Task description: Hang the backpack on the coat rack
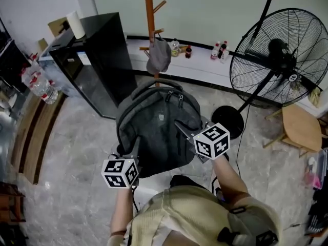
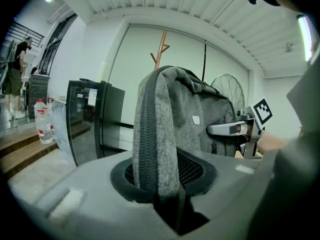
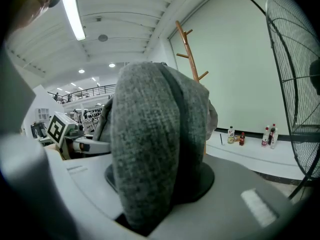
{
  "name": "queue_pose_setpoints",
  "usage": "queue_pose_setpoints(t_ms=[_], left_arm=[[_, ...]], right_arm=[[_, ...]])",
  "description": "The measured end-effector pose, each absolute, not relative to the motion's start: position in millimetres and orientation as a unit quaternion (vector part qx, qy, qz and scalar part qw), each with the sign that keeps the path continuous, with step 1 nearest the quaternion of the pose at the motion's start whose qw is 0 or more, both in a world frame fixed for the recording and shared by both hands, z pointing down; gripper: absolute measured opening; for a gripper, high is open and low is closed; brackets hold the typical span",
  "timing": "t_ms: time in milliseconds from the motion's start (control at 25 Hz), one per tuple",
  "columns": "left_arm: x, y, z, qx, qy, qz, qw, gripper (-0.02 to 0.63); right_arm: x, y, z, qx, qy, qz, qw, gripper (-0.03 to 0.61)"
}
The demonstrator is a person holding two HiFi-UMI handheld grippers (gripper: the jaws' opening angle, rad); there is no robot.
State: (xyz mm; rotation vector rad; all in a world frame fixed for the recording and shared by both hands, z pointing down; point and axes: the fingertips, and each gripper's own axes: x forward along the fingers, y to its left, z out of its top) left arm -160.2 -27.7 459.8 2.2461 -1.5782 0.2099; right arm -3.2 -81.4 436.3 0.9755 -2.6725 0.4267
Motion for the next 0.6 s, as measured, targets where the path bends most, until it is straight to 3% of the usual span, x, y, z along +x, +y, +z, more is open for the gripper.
queue_pose_setpoints(t_ms=[600], left_arm=[[-122.1, -143.6, 444.6, 0.804, -0.565, 0.078, 0.169, 0.112]], right_arm=[[31.4, -205.6, 425.2, 0.326, -0.926, 0.143, 0.126, 0.126]])
